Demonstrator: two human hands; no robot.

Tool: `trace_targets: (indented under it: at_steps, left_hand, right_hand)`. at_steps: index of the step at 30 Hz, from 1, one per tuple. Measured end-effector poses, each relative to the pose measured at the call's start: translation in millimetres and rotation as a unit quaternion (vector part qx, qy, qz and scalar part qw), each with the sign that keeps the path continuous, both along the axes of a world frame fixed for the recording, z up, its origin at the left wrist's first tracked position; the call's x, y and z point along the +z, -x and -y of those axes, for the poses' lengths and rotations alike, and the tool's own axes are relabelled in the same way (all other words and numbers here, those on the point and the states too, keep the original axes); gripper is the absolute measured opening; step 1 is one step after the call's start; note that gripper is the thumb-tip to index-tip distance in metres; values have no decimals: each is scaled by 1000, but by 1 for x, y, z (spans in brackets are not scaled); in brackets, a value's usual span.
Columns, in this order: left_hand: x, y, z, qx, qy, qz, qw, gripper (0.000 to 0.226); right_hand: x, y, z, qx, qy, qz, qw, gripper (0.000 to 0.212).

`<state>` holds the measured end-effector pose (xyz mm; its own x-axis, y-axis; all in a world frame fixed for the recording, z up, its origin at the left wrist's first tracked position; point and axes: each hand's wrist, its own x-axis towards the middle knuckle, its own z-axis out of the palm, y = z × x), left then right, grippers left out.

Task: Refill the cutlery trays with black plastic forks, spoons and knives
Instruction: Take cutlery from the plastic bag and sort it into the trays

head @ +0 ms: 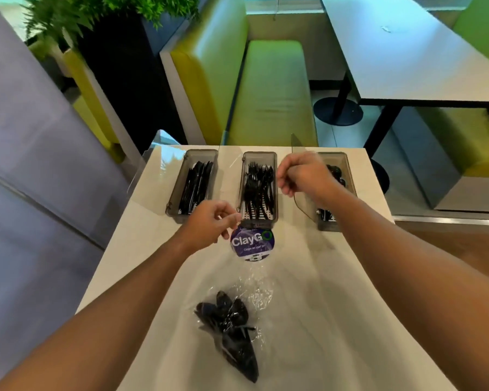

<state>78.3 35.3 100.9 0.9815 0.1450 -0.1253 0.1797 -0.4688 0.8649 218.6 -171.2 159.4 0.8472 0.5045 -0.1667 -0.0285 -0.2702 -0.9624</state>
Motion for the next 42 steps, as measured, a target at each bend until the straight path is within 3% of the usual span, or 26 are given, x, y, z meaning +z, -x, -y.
trace_targets:
  at_steps: [4, 8, 11, 14, 20, 26, 29, 36, 42]
  left_hand:
    - [-25, 27, -10, 13, -35, -49, 998, 21]
    - [-53, 46, -11, 16, -21, -126, 992, 51]
    - [-71, 61, -14, 13, -1, -154, 988, 32]
    - [-81, 73, -15, 15, 34, -147, 988, 6]
    - [-64, 74, 0, 84, 122, -92, 985, 13]
    - [-47, 57, 10, 121, 162, -25, 979, 15]
    - [-41, 48, 14, 120, 154, -13, 981, 15]
    - [-33, 38, 27, 128, 176, 18, 976, 14]
    - [-29, 35, 34, 131, 213, 20, 968, 12]
  right_hand:
    - [-11, 34, -28, 175, 137, -75, 972, 35]
    - [-46, 65, -43, 307, 330, -167, 877, 20]
    - [-80, 87, -47, 351, 418, -213, 810, 28]
    - [-108, 108, -43, 361, 435, -246, 787, 28]
    - [-129, 124, -43, 333, 356, -269, 831, 33]
    - [-125, 120, -49, 256, 219, -284, 898, 10]
    - [-125, 126, -58, 212, 177, -290, 916, 10]
    - [-137, 137, -61, 230, 139, -349, 898, 45]
    - [-144, 138, -57, 229, 119, -351, 900, 33]
